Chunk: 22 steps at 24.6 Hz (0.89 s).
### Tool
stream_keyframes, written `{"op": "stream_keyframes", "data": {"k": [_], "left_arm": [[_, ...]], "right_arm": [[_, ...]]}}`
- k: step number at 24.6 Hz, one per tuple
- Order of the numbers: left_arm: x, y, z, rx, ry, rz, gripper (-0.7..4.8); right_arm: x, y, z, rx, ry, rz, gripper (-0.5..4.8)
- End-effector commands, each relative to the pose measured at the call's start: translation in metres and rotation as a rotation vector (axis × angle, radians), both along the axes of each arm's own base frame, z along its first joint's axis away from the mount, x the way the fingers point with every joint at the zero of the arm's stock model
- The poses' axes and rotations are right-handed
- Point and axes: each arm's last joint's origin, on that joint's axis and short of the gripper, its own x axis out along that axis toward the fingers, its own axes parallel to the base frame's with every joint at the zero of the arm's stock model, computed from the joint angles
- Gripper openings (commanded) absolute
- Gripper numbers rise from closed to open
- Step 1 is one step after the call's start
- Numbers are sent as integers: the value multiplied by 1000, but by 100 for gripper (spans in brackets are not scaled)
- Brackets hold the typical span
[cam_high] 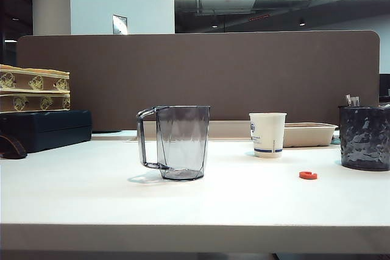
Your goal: Pick up the letter "c" and put it in the paper cup.
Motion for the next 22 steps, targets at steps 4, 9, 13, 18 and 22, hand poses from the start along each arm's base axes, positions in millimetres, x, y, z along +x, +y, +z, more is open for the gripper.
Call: {"op": "stream_keyframes", "data": {"k": [4,9,13,18,22], "left_arm": [[-4,-6,25,144,19,-90,36],[1,-11,23,239,105,-173,36],[9,-12,15,289,189,-202,36],[19,-16,8,341,247,-251,62],[24,-20,3,404,269,-293,62]], "right_arm": [[1,7,18,-147,108,227,45],[13,8,21,-270,220,274,46],[22,11,20,-367,309,322,84],[35,17,17,-364,396,395,95],[52,27,16,-370,478,475,96]]}}
